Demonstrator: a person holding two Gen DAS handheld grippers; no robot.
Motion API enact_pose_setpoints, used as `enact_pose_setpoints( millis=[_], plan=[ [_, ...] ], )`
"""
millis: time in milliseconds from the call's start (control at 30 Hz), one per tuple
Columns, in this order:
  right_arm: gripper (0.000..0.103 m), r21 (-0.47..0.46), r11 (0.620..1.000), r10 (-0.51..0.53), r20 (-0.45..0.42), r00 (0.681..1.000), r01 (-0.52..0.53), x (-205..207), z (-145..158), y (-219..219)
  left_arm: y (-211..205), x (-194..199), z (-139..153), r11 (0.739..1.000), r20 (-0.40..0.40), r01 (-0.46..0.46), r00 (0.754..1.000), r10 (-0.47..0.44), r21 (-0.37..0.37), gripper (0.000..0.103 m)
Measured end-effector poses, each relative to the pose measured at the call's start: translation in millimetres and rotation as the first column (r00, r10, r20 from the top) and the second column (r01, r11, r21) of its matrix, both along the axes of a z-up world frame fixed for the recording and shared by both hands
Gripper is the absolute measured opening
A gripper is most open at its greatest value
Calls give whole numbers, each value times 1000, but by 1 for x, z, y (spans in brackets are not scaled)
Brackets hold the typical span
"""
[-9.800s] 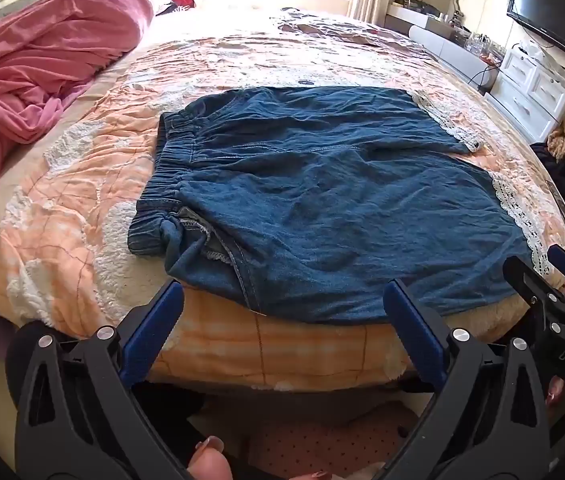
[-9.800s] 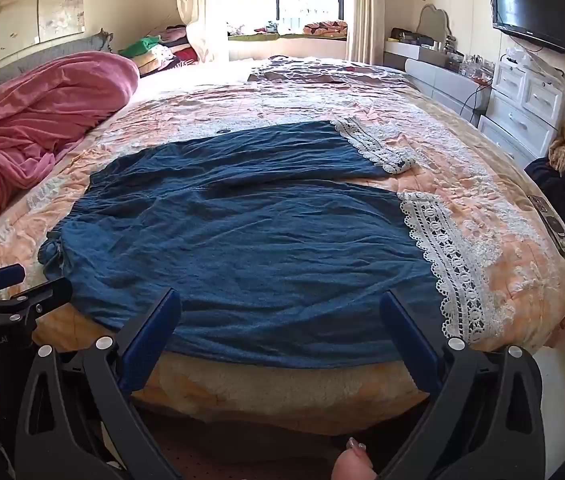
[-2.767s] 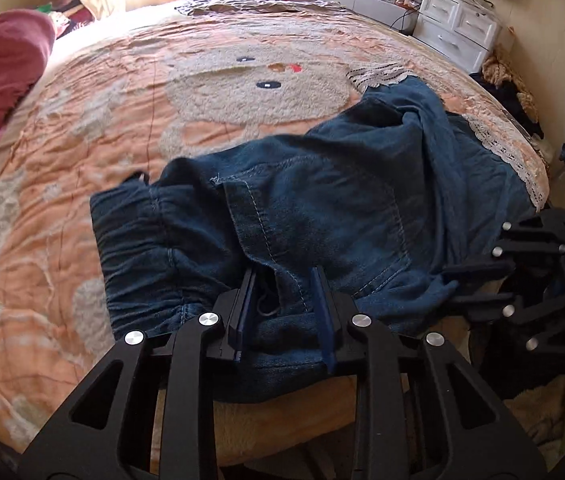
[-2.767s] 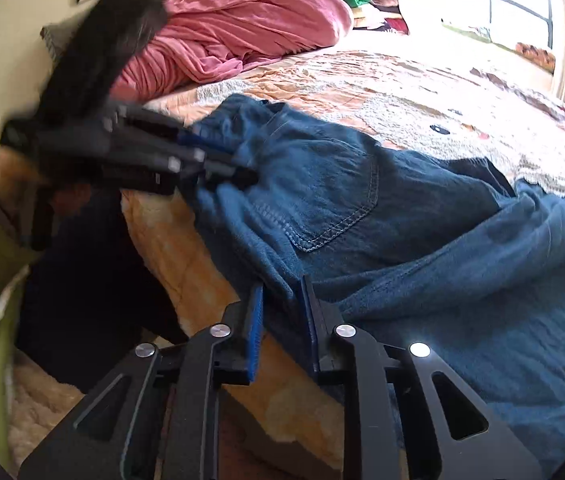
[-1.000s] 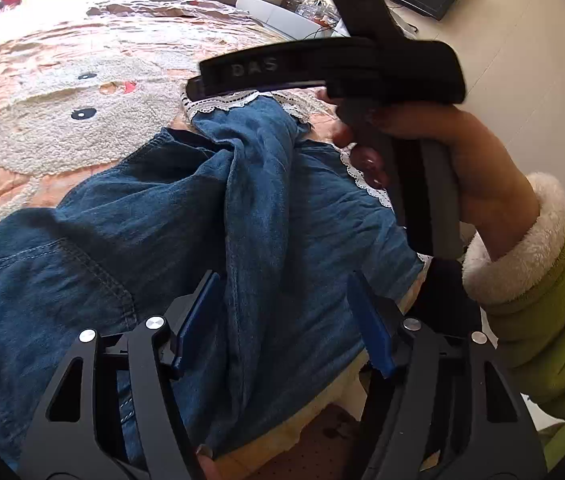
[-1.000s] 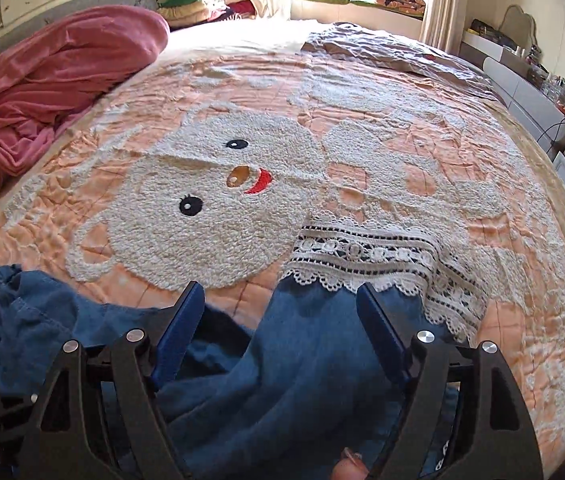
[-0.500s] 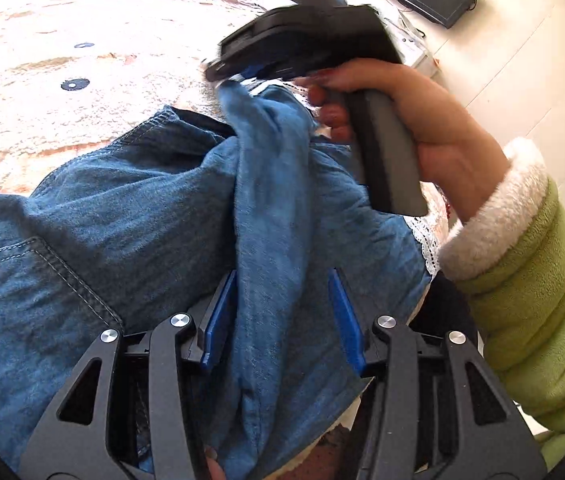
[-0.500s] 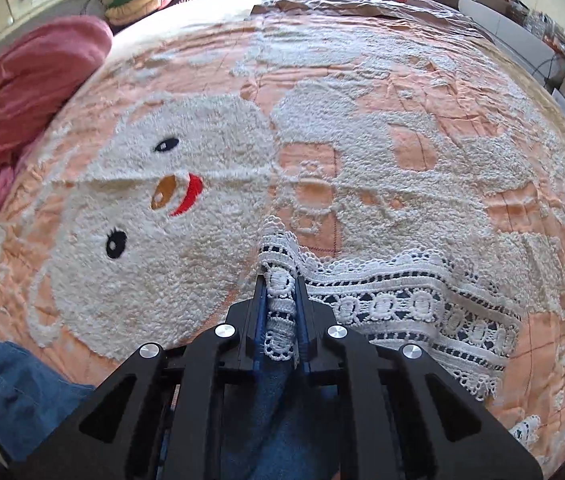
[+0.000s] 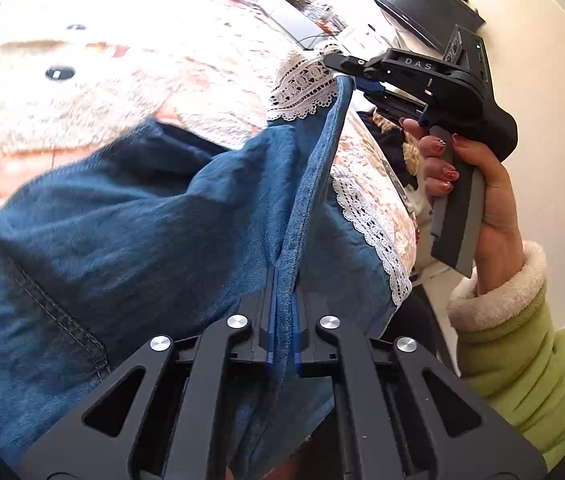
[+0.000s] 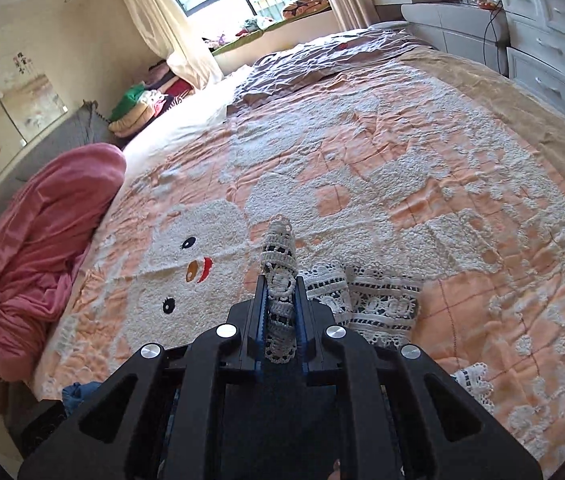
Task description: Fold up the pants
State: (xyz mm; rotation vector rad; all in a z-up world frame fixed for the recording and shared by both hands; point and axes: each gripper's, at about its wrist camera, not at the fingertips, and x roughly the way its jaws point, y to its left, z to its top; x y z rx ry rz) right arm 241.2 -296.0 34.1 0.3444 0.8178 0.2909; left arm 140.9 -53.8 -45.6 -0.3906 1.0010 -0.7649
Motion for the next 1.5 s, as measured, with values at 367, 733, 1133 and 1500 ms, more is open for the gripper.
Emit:
enact_pose_setpoints(
  millis=[367,733,1133,1500],
  plan=[
    [11,255,965,-81,92,992,55,-79,28,-58,24,-9,73,984,270,-37,963,-12,176,0],
    [11,192,950,-214,-176,961,247,-205,-69,-102,-15,-53,18,947,213,124,958,-192,298,0],
    [11,215,939,-226,-197,954,267,-226,-80,-111,-20,-79,12,913,262,114,938,-229,391,1],
    [10,153,947,-237,-259,936,282,-227,-103,-114,-22,-81,-11,903,222,122,948,-229,411,4]
  ],
)
